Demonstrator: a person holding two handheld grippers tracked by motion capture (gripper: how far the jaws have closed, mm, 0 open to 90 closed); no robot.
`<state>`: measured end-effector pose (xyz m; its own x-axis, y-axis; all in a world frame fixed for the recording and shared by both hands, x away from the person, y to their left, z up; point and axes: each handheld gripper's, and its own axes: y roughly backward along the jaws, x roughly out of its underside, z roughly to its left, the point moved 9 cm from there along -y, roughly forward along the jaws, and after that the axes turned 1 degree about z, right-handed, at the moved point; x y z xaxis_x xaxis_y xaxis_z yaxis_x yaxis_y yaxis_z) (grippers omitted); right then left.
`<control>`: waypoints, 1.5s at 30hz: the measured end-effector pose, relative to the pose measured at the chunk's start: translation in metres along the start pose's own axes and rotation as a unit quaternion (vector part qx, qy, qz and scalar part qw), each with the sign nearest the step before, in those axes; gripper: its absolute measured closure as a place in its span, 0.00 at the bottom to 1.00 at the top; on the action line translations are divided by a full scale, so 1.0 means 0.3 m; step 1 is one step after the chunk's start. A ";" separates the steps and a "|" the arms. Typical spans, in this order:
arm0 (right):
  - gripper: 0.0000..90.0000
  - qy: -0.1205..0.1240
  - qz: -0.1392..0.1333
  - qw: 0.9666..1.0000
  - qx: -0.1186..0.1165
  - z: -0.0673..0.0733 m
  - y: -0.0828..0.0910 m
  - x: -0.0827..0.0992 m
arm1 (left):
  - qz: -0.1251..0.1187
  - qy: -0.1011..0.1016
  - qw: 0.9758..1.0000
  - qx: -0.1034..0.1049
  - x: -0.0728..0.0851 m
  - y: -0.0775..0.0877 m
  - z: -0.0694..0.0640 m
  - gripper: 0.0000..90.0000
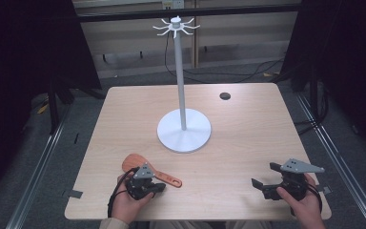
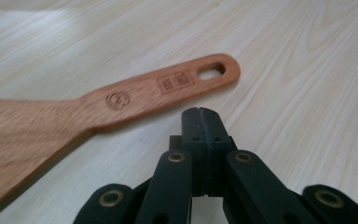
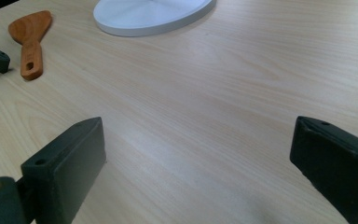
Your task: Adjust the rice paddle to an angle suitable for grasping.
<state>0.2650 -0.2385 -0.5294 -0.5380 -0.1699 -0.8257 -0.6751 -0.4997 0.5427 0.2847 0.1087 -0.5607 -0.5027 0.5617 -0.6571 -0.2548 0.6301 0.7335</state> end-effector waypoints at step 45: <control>0.03 -0.011 -0.005 1.000 0.024 -0.052 0.049 0.044 | -0.017 -0.030 0.999 -0.038 -0.148 -0.077 0.127 0.74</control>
<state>0.2558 -0.2613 -0.5348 -0.5419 -0.1455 -0.8278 -0.7038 -0.4597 0.5415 0.3444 0.0895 -0.5551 -0.4436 0.5728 -0.6893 -0.3344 0.6077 0.7203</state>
